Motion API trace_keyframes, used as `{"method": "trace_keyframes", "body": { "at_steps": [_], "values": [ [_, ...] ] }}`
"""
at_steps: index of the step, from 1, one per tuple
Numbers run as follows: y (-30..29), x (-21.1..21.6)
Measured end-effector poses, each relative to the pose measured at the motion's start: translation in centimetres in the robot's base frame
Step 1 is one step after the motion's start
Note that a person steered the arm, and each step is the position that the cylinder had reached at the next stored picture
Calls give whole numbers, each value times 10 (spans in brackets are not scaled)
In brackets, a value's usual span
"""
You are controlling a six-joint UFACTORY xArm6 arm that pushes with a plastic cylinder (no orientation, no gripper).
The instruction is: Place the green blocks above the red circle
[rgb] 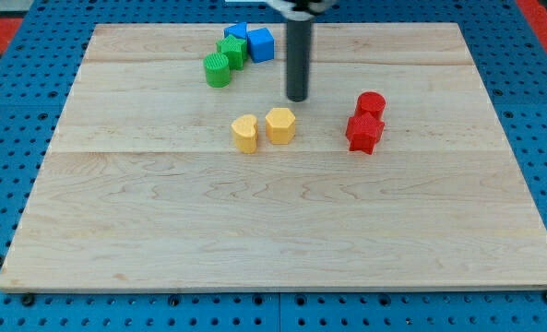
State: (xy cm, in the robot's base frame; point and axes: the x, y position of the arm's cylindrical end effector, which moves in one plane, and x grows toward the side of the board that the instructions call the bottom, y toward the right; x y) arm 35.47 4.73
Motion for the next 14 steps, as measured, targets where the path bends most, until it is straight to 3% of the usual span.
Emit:
{"method": "trace_keyframes", "body": {
  "at_steps": [1,2,3,5,10,13,14],
  "values": [
    [-29,46],
    [-133,55],
    [-149,42],
    [-158,1],
    [-160,-54],
    [-155,-116],
    [-75,-102]
  ]
}}
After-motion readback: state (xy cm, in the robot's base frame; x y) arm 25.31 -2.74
